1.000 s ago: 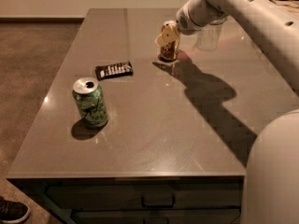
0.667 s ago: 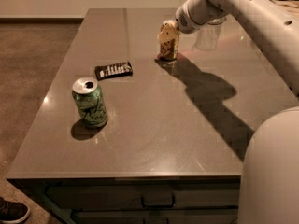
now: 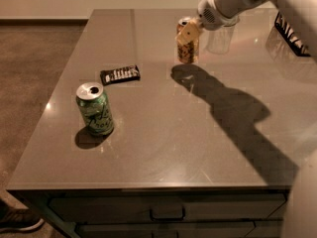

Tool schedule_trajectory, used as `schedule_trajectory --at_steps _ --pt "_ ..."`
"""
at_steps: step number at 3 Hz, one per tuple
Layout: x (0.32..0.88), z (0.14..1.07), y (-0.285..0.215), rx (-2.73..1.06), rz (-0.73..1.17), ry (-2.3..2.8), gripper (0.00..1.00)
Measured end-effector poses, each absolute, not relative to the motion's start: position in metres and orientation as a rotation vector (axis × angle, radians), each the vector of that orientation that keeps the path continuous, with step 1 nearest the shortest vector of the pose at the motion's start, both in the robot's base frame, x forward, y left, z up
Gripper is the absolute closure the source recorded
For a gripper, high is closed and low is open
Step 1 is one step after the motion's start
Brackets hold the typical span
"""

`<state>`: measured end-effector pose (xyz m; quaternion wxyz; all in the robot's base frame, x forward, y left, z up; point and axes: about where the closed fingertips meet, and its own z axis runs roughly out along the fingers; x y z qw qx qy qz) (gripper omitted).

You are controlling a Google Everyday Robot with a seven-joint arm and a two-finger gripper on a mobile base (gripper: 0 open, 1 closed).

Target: Knock orange can over

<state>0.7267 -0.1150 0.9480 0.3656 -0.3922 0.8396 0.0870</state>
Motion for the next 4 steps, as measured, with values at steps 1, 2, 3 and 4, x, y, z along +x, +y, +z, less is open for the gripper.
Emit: schedule_trajectory --at_steps 1,2,3,4 --pt "0.677 0.960 -0.130 -1.146 0.197 2.190 1.00" --pt "0.635 0.965 -0.149 -1.253 0.162 2.252 1.00" --pt "0.604 0.957 -0.161 -1.364 0.107 2.331 1.00" --pt "0.586 0.939 -0.171 -1.473 0.018 2.422 1.00"
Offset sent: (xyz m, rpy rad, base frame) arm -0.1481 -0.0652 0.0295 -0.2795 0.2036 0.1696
